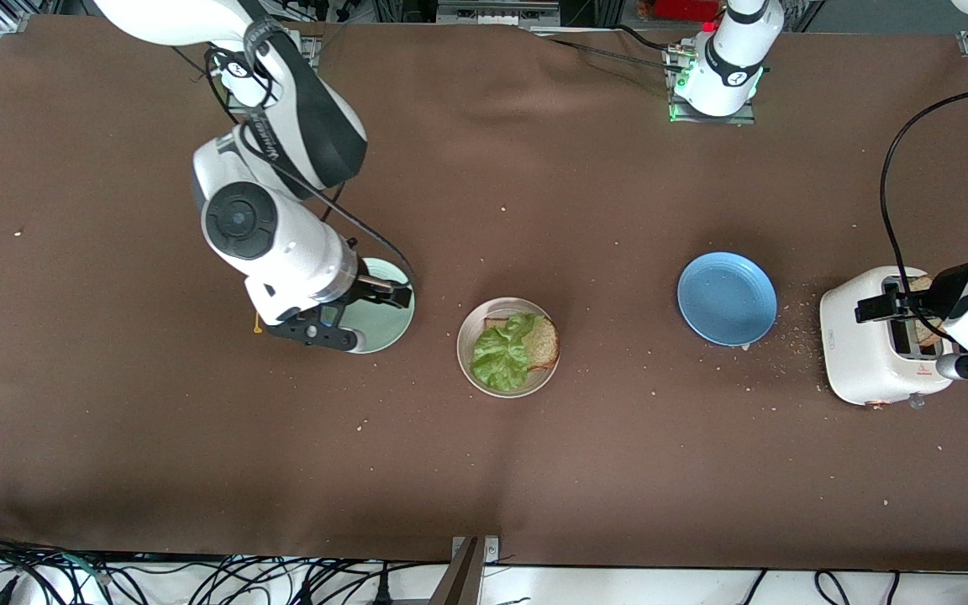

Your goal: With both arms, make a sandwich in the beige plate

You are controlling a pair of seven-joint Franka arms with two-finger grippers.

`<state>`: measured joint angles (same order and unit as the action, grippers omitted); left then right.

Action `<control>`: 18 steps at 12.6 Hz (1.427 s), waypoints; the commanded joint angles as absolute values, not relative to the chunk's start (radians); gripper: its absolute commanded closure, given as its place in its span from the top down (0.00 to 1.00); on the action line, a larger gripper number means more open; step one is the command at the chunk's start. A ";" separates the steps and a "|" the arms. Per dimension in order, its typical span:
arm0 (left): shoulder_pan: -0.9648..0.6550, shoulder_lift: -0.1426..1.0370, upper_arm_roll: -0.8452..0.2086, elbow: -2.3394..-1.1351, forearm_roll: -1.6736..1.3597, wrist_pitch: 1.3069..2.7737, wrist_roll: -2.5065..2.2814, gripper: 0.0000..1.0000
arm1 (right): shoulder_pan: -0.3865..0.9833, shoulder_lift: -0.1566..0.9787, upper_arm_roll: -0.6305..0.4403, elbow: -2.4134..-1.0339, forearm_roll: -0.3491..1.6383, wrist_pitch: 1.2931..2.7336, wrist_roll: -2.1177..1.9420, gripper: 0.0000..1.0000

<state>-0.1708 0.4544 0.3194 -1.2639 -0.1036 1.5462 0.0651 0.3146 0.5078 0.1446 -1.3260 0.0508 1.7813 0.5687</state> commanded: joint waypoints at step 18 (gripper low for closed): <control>0.041 0.500 0.314 -1.425 -0.060 1.723 0.331 1.00 | 0.029 -0.009 -0.051 -1.662 -0.025 1.622 -0.021 1.00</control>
